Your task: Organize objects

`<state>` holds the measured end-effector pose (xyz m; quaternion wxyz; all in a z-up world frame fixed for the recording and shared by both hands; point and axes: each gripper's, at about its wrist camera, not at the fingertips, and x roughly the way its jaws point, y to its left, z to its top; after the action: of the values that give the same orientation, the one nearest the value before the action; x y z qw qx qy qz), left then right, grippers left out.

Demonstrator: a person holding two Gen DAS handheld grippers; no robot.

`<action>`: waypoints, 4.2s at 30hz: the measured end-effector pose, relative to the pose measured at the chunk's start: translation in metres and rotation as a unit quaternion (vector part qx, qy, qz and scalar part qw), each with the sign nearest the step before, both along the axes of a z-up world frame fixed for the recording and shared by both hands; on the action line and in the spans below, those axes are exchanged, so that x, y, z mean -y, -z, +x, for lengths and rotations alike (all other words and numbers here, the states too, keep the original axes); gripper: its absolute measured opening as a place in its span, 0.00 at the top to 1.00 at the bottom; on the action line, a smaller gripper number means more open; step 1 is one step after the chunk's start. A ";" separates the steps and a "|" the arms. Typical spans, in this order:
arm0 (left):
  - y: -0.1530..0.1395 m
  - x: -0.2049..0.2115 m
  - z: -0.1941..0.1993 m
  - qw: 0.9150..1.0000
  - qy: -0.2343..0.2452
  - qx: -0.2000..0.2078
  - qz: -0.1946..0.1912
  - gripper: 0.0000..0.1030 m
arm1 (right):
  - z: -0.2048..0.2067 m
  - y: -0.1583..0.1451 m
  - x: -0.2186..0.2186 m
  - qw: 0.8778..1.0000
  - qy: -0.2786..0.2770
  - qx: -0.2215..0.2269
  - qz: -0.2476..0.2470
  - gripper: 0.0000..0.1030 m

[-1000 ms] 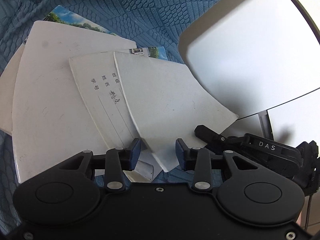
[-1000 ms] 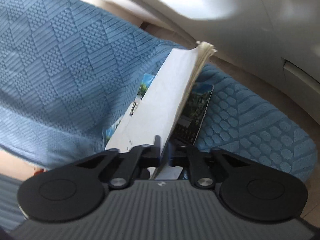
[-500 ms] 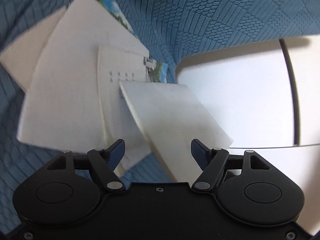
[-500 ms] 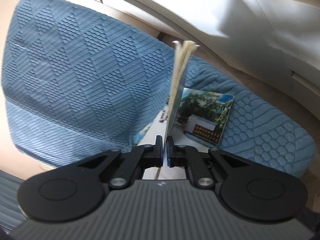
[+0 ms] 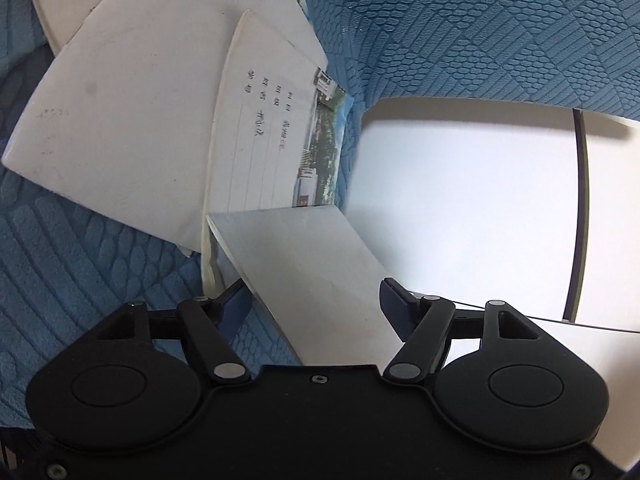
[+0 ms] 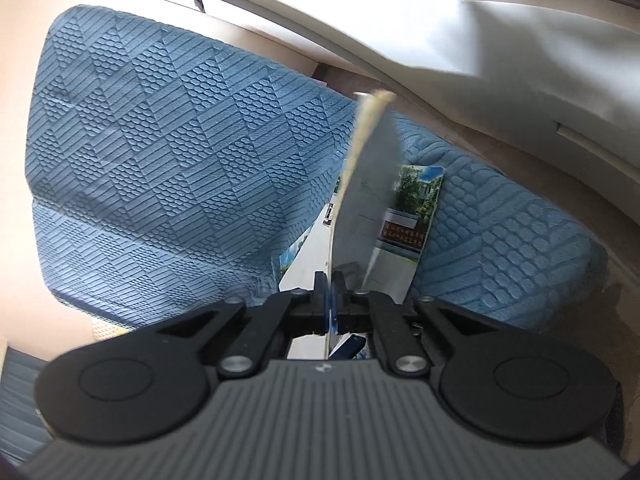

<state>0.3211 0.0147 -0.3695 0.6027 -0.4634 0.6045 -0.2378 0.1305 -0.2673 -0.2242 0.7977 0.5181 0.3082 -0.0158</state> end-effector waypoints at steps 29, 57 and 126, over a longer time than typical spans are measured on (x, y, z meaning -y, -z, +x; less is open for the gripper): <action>-0.053 0.012 -0.038 0.980 0.077 0.119 0.138 0.99 | -0.043 0.014 -0.007 0.986 0.017 -0.121 -0.110 0.93; -0.069 -0.068 -0.090 0.998 0.039 0.051 0.011 0.37 | -0.035 -0.062 -0.079 0.989 -0.001 -0.026 -0.147 0.96; -0.148 -0.390 -0.055 0.944 -0.177 0.210 0.182 0.98 | 0.133 -0.046 -0.354 0.948 -0.265 -0.003 -0.175 0.96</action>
<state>0.2665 0.4044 -0.2216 0.8227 -0.3846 0.4053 -0.1050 0.2630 0.0867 -0.1781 0.8501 0.2703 0.4294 0.1410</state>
